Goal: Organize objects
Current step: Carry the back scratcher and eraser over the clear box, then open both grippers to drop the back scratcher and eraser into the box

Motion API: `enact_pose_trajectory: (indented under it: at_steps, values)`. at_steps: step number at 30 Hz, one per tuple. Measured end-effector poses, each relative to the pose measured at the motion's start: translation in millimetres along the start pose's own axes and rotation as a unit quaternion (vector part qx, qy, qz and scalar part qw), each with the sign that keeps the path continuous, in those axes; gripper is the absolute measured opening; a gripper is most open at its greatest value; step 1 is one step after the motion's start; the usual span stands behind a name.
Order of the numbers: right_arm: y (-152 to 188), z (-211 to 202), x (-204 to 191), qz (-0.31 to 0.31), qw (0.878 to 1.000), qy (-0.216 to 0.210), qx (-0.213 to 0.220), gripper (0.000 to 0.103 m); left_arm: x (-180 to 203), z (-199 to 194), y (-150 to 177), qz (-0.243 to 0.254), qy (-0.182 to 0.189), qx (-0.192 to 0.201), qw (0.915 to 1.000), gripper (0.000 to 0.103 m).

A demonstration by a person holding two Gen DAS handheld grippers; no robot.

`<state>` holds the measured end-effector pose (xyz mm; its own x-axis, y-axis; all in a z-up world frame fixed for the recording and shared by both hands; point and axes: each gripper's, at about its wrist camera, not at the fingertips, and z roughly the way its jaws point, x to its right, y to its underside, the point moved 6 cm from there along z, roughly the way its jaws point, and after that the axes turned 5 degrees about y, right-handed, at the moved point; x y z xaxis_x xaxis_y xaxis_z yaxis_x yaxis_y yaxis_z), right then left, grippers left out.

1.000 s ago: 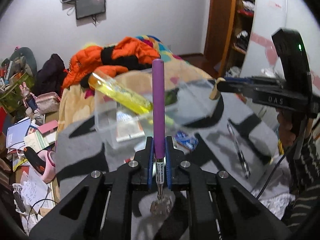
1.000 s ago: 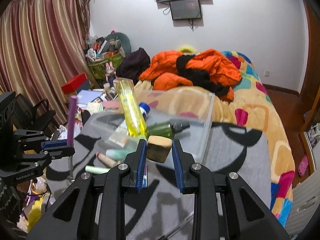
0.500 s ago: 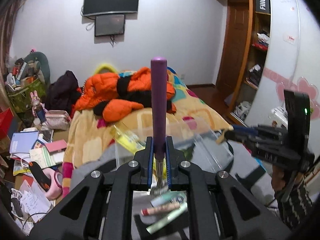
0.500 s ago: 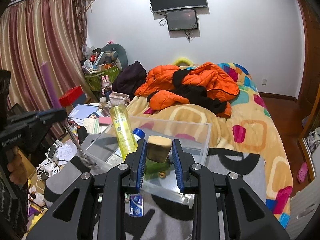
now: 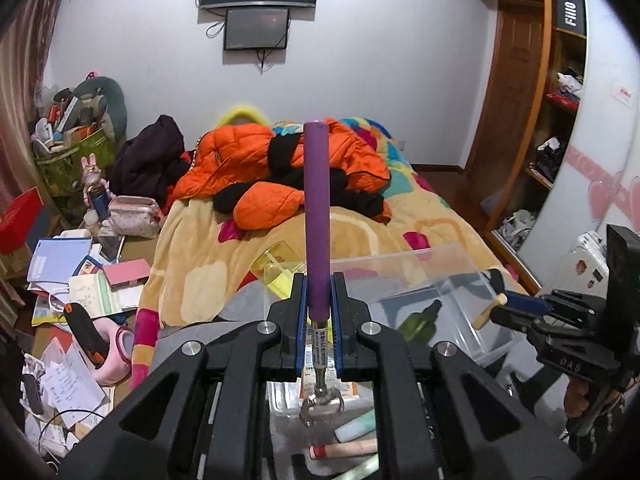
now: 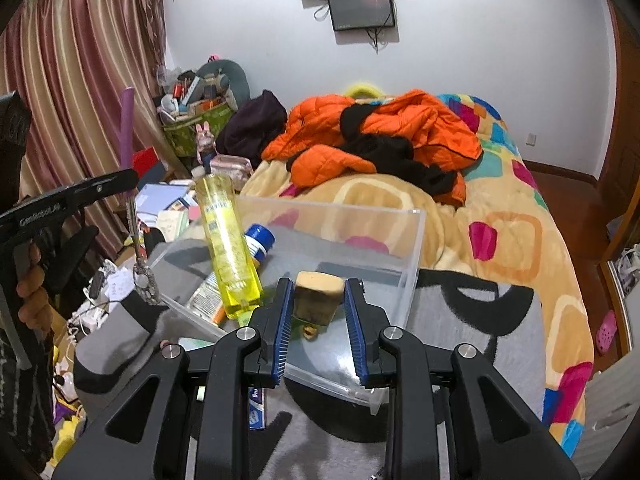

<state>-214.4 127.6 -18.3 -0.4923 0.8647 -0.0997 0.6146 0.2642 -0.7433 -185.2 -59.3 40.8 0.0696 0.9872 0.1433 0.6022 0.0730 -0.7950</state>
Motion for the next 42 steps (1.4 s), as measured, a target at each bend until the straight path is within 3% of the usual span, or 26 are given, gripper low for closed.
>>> enact_pose_trajectory:
  at_steps: [6, 13, 19, 23, 32, 38, 42]
  values:
    - [6, 15, 2, -0.003, 1.000, 0.005, -0.021, 0.023, -1, 14, -14, -0.008, 0.011, 0.003, 0.9999, 0.010]
    - [7, 31, -2, -0.012, 0.999, -0.001, -0.039, 0.023, 4, 44, -23, -0.004, 0.019, -0.022, 0.9996, 0.010]
    - [9, 41, -11, -0.026, 0.998, -0.006, -0.051, 0.023, 18, 84, -5, 0.029, 0.008, -0.070, 0.9971, 0.010]
    - [11, 46, -12, -0.034, 0.998, 0.007, -0.054, 0.024, 25, 100, 9, 0.031, 0.022, -0.097, 0.9945, 0.010]
    - [12, 46, -12, -0.031, 0.998, 0.013, -0.060, 0.025, 40, 102, 24, 0.046, 0.034, -0.106, 0.9927, 0.012]
    - [9, 31, -9, -0.019, 0.999, 0.012, -0.046, 0.042, 50, 83, 27, 0.063, 0.031, -0.093, 0.9932, 0.024]
    - [6, 13, -8, -0.015, 0.999, 0.019, -0.026, 0.050, 57, 62, 24, 0.071, 0.031, -0.071, 0.9945, 0.049]
